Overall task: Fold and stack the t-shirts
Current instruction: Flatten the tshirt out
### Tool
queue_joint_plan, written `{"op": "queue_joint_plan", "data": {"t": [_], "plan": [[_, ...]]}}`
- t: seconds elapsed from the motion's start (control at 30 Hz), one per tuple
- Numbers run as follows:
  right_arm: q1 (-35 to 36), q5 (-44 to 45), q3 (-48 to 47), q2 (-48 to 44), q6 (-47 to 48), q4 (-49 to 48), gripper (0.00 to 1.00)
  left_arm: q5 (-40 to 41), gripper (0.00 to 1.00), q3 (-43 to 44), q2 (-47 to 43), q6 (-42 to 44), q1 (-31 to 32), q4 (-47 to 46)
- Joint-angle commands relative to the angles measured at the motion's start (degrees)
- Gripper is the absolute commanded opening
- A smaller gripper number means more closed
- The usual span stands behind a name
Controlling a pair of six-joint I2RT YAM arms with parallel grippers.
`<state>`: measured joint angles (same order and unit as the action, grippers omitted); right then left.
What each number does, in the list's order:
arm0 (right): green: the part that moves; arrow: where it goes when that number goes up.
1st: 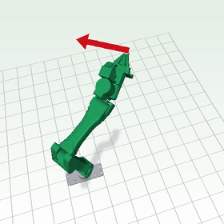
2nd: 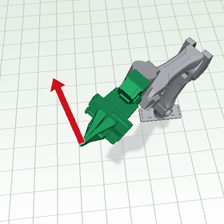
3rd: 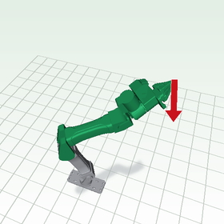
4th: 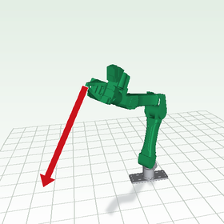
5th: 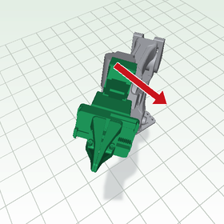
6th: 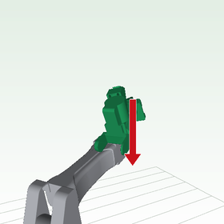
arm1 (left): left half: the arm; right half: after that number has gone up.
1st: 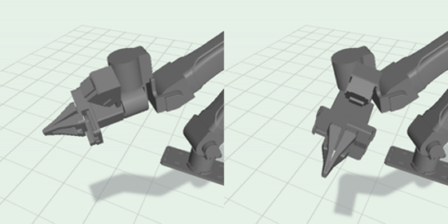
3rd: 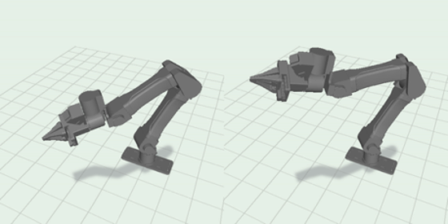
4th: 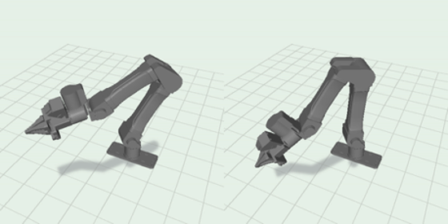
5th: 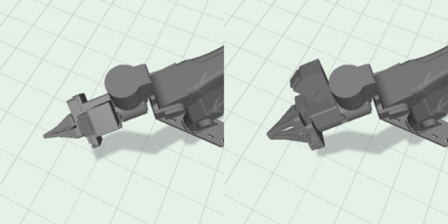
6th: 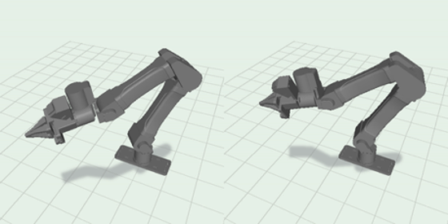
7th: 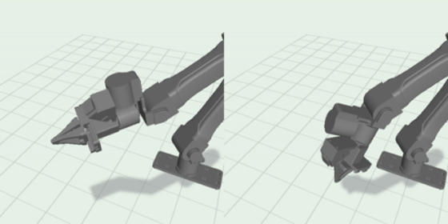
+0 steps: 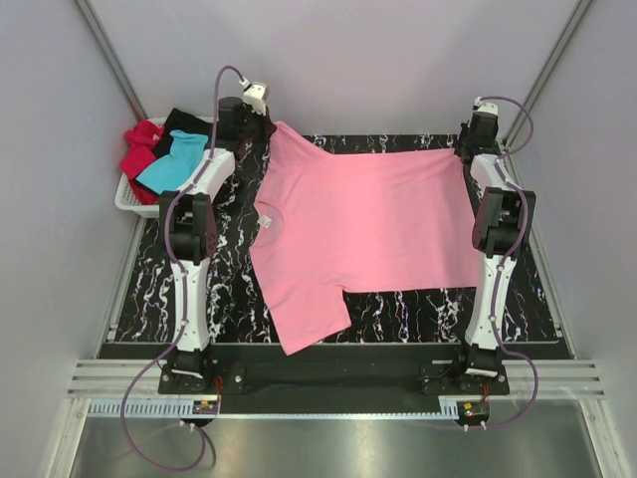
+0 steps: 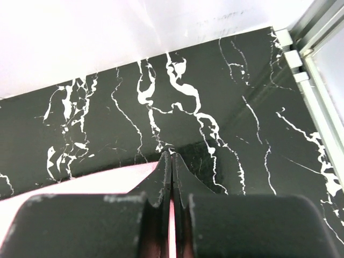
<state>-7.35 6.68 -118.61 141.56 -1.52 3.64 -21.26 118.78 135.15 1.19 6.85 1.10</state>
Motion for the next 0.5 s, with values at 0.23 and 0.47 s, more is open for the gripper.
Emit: {"op": "queue_joint_plan", "data": {"t": [0.23,0.47], "plan": [[-1.3,-2.5,3.3,-4.9,-0.4,-7.5,0.0,-3.7,0.0,-5.2,-8.1,4.2,0.3,-1.2],[-1.8,-2.4,6.1,-7.1,-0.2,-9.4,0.0,-3.7,0.0,-7.5,-10.3,5.0,0.3,-1.2]]}}
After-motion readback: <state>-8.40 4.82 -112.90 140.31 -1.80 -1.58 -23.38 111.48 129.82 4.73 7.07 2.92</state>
